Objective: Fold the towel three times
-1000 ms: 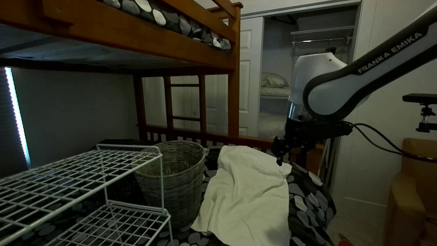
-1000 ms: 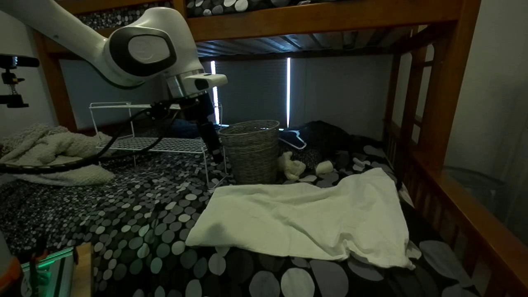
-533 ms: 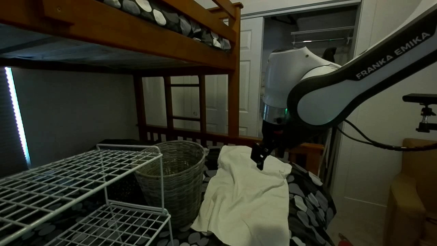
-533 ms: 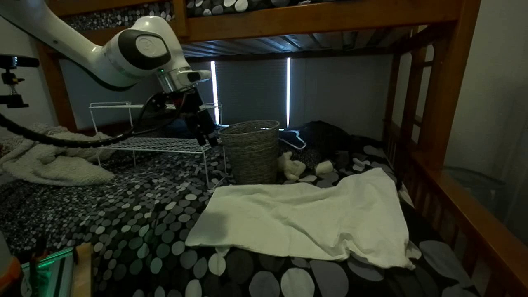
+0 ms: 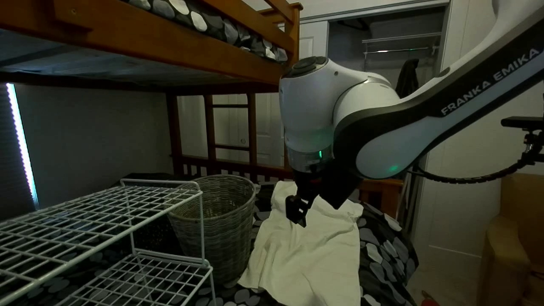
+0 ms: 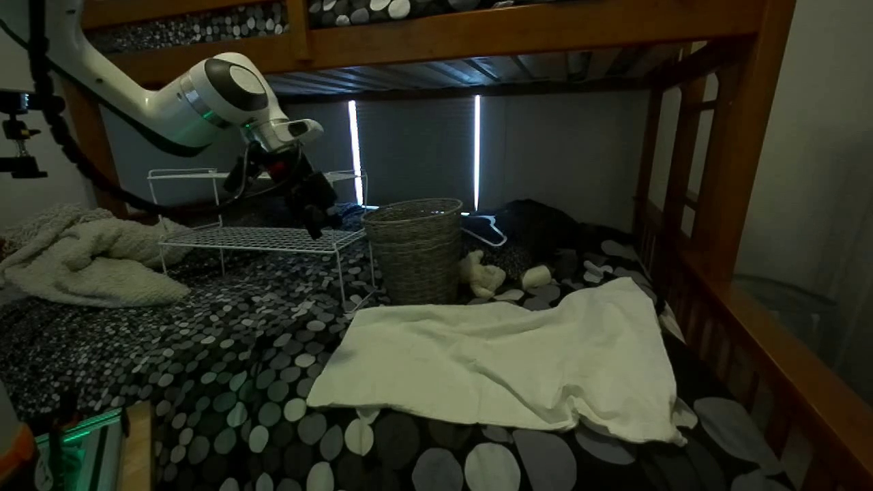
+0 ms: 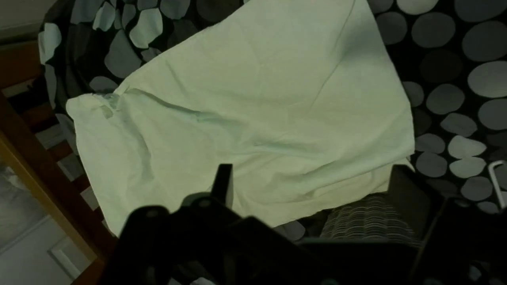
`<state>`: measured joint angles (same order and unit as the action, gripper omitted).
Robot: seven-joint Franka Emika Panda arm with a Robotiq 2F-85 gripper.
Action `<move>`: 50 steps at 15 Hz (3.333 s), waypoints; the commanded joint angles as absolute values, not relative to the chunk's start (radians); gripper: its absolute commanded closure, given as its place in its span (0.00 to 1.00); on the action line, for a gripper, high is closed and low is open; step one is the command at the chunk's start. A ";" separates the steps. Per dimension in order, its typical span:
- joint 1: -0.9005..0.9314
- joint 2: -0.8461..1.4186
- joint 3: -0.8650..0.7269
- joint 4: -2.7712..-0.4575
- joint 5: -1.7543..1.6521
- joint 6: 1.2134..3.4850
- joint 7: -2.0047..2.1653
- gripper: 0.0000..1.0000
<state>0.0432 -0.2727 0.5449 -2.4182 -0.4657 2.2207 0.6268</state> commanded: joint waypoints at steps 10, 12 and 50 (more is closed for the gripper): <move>0.124 -0.134 0.517 -2.368 -0.587 2.195 0.674 0.00; 0.160 -0.068 0.516 -2.353 -0.635 2.196 0.670 0.00; 0.494 0.596 0.261 -2.106 -1.206 2.004 1.054 0.00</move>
<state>0.4681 0.5514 0.2790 -2.1379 -1.1638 2.0437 0.9978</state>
